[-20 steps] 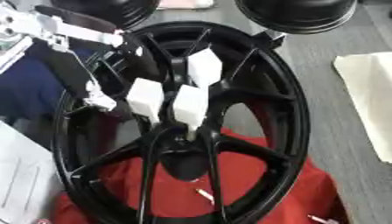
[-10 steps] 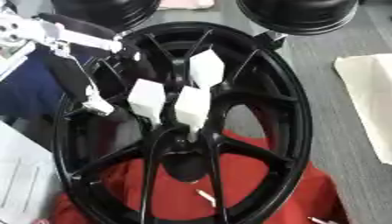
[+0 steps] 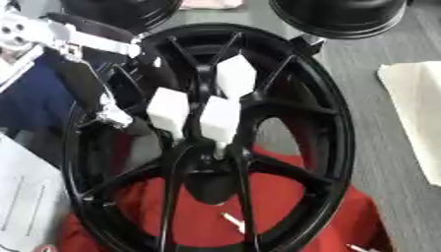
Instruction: Pull the pin out of the wheel hub.
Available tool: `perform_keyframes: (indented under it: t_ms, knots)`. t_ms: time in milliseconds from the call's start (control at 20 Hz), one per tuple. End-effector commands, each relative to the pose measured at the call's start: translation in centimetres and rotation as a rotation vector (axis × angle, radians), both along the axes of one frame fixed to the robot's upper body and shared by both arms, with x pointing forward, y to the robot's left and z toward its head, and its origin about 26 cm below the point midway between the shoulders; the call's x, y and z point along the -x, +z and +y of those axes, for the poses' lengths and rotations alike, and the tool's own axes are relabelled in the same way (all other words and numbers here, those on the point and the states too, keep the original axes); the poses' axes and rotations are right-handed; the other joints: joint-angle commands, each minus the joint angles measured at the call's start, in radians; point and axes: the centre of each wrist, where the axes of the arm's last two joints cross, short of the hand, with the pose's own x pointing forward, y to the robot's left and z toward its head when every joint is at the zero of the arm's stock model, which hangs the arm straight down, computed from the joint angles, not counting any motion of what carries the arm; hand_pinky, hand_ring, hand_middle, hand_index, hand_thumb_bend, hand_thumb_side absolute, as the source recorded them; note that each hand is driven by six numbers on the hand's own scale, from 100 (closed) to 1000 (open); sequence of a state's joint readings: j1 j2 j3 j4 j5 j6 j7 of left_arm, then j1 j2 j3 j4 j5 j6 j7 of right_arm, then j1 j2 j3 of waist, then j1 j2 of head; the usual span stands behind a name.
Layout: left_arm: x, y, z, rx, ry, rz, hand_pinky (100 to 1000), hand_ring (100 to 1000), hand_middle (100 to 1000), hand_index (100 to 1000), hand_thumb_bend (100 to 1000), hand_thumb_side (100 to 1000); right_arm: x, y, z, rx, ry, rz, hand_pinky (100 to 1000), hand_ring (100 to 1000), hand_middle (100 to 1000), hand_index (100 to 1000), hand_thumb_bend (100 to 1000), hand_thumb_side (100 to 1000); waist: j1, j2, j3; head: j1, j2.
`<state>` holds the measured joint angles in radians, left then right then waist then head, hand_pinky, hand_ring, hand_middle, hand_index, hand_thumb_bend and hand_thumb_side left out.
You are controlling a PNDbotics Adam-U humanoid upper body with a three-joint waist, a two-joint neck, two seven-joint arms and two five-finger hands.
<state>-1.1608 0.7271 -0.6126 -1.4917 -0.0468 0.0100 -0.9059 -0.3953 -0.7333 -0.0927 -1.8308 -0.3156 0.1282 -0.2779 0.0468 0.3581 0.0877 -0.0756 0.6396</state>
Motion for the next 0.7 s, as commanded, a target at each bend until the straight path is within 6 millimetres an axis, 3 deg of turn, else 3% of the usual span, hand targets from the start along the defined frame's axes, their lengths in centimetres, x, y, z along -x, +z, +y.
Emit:
perform_keyframes:
  t_ms: [50, 400, 700]
  knots:
    - [0.47, 1.11, -0.14, 0.012, -0.015, -0.023, 908, 894, 813, 869, 546, 427, 0.25, 0.94, -0.25, 0.007, -0.002, -0.028, 757, 821, 636, 682, 100, 665, -0.003, -0.017, -0.002, 0.005, -0.010]
    - [0.26, 1.15, -0.28, 0.023, -0.006, -0.022, 893, 875, 788, 846, 574, 446, 0.22, 0.88, -0.23, 0.002, 0.000, -0.027, 757, 821, 636, 682, 100, 665, -0.003, -0.016, -0.008, 0.008, -0.015]
    - [-0.04, 0.97, -0.21, 0.022, 0.009, -0.025, 880, 850, 759, 823, 542, 464, 0.22, 0.86, -0.23, -0.001, 0.001, -0.029, 758, 822, 636, 682, 100, 664, -0.005, -0.014, -0.010, 0.012, -0.016]
